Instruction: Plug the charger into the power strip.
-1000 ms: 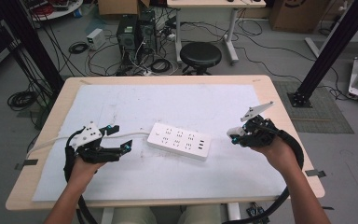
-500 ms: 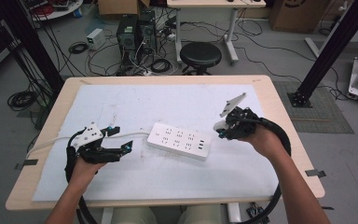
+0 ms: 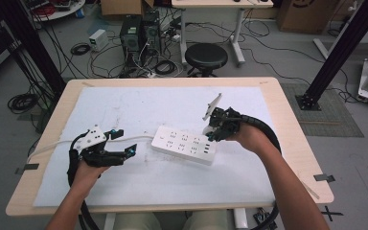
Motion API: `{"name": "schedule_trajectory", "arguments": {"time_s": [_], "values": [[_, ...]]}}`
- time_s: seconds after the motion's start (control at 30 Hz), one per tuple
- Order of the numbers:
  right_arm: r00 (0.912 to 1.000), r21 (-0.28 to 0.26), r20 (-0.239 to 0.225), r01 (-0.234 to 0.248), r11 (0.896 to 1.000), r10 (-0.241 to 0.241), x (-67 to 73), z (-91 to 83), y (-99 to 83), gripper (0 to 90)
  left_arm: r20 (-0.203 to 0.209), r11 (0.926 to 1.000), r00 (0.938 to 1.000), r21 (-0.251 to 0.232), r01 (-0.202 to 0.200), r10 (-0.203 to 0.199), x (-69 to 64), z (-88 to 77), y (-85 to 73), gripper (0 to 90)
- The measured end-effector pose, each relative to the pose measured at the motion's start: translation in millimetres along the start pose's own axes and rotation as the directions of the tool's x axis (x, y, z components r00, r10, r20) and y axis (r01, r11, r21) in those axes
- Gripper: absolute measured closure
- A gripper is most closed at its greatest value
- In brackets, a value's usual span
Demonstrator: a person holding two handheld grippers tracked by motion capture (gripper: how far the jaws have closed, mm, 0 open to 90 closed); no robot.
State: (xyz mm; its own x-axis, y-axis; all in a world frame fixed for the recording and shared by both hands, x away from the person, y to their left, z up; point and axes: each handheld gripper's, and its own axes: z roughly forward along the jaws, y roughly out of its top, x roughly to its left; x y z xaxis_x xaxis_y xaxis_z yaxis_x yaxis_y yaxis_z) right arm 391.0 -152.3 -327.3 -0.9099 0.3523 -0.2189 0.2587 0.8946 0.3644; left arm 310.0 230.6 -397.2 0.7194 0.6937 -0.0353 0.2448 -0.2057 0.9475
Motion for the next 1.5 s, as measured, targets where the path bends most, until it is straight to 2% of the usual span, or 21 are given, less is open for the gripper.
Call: {"name": "schedule_trajectory", "arguments": {"time_s": [0.03, 0.23, 0.7, 0.83, 0.87, 0.97, 1.13, 1.17, 1.23, 1.5], "values": [[0.9996, 0.014, -0.029, 0.007, 1.0, -0.006, -0.3, 7.6, 5.6, 63.1, 0.003, 1.0, 1.0, 0.003, -0.002, 0.002, 0.0, -0.1, -0.3, 23.2], [0.9978, 0.026, -0.064, 0.016, 1.0, -0.014, 0.3, 14.7, 14.9, 63.0, 0.003, 1.0, 1.0, 0.001, 0.002, -0.002, 0.5, -0.4, -0.4, 23.2], [0.994, 0.045, -0.109, 0.017, 0.999, -0.013, 0.3, 29.0, 25.9, 63.0, 0.004, 0.9999, 0.9999, -0.006, 0.01, -0.01, 0.1, -1.8, -4.8, 23.2], [0.9923, 0.056, -0.123, 0.022, 0.998, -0.015, 0.9, 34.8, 27.4, 63.0, 0.006, 0.9999, 0.9999, -0.008, 0.013, -0.013, 0.0, -2.3, -5.3, 23.2], [0.9918, 0.051, -0.124, 0.036, 0.998, -0.03, 0.1, 36.0, 27.8, 63.0, 0.006, 0.9999, 0.9999, -0.007, 0.01, -0.01, 0.3, -2.7, -5.8, 23.2], [0.9913, 0.072, -0.13, 0.029, 0.997, -0.019, 1.2, 41.8, 28.3, 63.0, 0.005, 0.9999, 0.9999, -0.007, 0.015, -0.015, 0.7, -3.2, -7.1, 23.2], [0.9899, 0.077, -0.14, 0.033, 0.996, -0.022, 0.2, 46.2, 29.3, 63.0, 0.005, 0.9998, 0.9998, -0.007, 0.018, -0.018, 2.3, -4.4, -9.3, 23.2], [0.9887, 0.082, -0.145, 0.05, 0.995, -0.038, 0.2, 48.0, 29.7, 63.0, 0.004, 0.9998, 0.9998, -0.008, 0.019, -0.019, 2.6, -4.5, -9.9, 23.2], [0.9882, 0.081, -0.148, 0.05, 0.996, -0.037, 0.8, 48.7, 30.2, 63.1, 0.005, 0.9997, 0.9997, -0.01, 0.024, -0.024, 3.1, -4.7, -10.6, 23.2], [0.9838, 0.139, -0.177, 0.051, 0.989, -0.026, -4.1, 51.3, 40.4, 63.4, 0.011, 0.9994, 0.9995, -0.015, 0.031, -0.031, 3.6, -3.2, -13.0, 23.2]]}}
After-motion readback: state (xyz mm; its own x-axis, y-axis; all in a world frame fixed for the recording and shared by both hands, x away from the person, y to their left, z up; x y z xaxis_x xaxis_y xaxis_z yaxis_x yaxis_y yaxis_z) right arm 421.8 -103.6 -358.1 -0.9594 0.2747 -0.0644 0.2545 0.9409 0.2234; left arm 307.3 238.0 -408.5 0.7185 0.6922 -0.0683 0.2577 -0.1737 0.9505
